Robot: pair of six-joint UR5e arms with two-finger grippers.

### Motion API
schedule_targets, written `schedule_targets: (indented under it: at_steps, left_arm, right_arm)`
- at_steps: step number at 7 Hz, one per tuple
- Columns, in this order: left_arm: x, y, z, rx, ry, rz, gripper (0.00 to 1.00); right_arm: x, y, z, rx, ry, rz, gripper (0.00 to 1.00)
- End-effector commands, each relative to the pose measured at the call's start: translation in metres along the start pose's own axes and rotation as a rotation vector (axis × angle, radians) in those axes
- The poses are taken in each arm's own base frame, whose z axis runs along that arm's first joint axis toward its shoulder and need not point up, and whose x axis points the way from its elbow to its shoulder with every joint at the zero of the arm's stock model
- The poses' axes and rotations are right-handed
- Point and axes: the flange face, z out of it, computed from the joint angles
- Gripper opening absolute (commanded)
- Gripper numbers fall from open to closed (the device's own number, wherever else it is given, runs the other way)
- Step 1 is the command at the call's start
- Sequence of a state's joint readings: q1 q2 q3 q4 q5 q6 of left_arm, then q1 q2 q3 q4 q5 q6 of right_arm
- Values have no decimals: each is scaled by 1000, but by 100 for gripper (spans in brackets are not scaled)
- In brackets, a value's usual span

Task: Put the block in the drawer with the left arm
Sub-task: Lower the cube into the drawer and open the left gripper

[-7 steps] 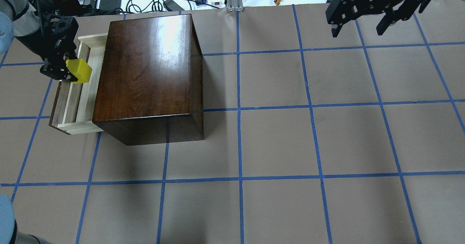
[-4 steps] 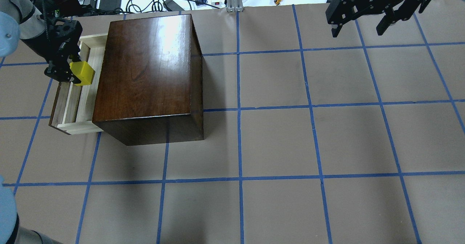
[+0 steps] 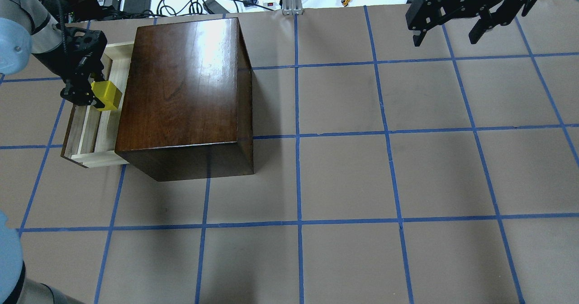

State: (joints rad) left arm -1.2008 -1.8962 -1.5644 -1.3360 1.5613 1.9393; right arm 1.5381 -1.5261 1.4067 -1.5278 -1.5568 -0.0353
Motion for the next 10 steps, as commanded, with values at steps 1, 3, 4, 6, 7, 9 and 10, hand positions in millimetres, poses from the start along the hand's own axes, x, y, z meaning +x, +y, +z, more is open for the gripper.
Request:
schedule_targets:
  at_steps: [1,3,4,6,7,9,10]
  left_arm:
    - [3,-1,13,2,2,-9,26]
    - [0,-6,16,46,-33,-73,59]
    - [0,-6,17,45,-33,-76,61]
    - [1,-4,16,35,-33,-67,63]
    - [1,-4,13,32,-37,-65,75]
    - [7,-8,-13,-4,-74,-60,96]
    - [13,-11,-27,-34,-82,-84,95]
  right_arm:
    - [0,0,0,0,0,0,100]
    - [1,0,0,0,0,1,100]
    - [0,0,1,-1,0,0,100]
    - [0,0,0,0,0,0,100]
    - [0,0,1,-1,-1,0,100]
    - [0,0,0,0,0,0,100]
    - [0,0,1,-1,-1,0,100]
